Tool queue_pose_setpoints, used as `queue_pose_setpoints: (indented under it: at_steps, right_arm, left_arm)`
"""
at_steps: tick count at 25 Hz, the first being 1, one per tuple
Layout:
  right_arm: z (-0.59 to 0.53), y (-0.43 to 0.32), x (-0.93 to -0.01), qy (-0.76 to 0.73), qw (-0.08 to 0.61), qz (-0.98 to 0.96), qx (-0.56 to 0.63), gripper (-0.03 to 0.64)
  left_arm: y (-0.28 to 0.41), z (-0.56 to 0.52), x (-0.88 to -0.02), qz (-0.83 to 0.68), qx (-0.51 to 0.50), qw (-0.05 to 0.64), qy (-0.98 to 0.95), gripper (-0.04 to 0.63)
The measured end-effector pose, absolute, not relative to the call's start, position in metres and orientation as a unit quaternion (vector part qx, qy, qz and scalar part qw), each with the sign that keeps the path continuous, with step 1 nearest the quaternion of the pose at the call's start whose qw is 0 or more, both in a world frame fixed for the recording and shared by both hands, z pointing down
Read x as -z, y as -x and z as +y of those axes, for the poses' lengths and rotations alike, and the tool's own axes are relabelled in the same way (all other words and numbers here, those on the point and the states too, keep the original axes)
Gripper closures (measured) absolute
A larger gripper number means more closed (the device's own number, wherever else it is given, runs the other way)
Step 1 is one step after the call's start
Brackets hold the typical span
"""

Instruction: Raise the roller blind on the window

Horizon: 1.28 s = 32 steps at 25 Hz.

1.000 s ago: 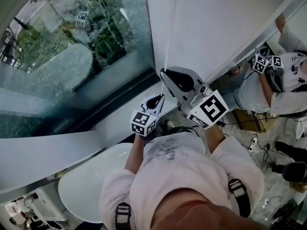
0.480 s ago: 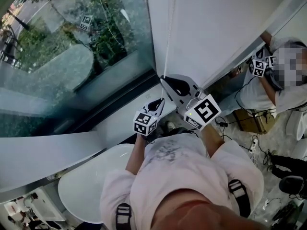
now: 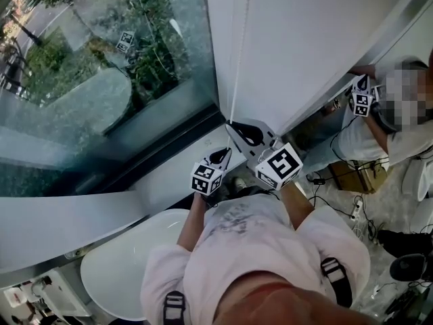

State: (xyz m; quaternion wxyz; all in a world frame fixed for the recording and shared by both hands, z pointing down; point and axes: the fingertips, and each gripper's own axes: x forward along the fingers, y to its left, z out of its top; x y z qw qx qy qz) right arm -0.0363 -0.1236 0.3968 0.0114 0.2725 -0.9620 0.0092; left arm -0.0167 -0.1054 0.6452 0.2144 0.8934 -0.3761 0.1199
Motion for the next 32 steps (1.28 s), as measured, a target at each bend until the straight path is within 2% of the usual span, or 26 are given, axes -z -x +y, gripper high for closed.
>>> queue_pose_setpoints:
  at_steps: [15, 23, 25, 32]
  right_arm:
    - [-0.113, 0.032, -0.432, -0.274, 0.038, -0.961, -0.026, 0.555]
    - [-0.113, 0.028, -0.430, -0.268, 0.034, -0.962, -0.022, 0.555]
    - [-0.115, 0.027, -0.430, -0.267, 0.035, -0.963, -0.023, 0.555]
    - [-0.124, 0.028, -0.432, -0.264, 0.036, -0.964, -0.022, 0.555]
  left_arm:
    - [0.013, -0.085, -0.677, -0.363, -0.141, 0.242, -0.889, 0.582]
    - [0.021, -0.083, -0.621, -0.373, -0.088, 0.219, -0.897, 0.573]
    - [0.024, -0.085, -0.601, -0.374, -0.078, 0.205, -0.901, 0.544]
    - [0.038, -0.096, -0.506, -0.386, -0.021, 0.135, -0.912, 0.528]
